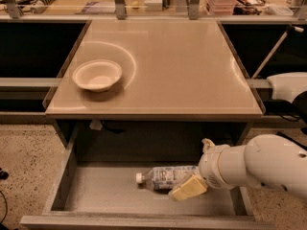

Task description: Pick blue plastic bottle from top drawer and place on counter

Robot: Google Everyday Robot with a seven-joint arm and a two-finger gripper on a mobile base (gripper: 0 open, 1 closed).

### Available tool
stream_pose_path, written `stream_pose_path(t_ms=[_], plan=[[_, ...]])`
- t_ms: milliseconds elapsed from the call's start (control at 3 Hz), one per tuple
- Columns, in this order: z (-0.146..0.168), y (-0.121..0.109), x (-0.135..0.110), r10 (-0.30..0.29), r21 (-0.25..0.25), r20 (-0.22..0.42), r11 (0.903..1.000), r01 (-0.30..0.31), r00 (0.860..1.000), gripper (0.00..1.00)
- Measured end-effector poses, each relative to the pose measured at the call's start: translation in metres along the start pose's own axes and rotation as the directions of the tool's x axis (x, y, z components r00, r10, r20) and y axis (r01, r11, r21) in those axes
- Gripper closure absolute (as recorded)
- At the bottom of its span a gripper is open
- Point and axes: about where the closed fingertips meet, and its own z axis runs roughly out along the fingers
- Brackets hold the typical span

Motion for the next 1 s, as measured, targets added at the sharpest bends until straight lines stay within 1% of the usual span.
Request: stream_pose_path(t_ms=[333, 667, 1000], plan=[[0.01, 0.001, -0.003, -0.008, 0.032, 0.014, 0.9995, 0.008, 1.0, 0.0], [0.04, 0.009, -0.012, -0.021, 0.03, 0.058, 0.9994, 0.019, 0.998, 0.0], [0.07, 0.022, -0.017, -0.03, 0.003, 0.107, 0.9996, 0.029, 0.994, 0.0]])
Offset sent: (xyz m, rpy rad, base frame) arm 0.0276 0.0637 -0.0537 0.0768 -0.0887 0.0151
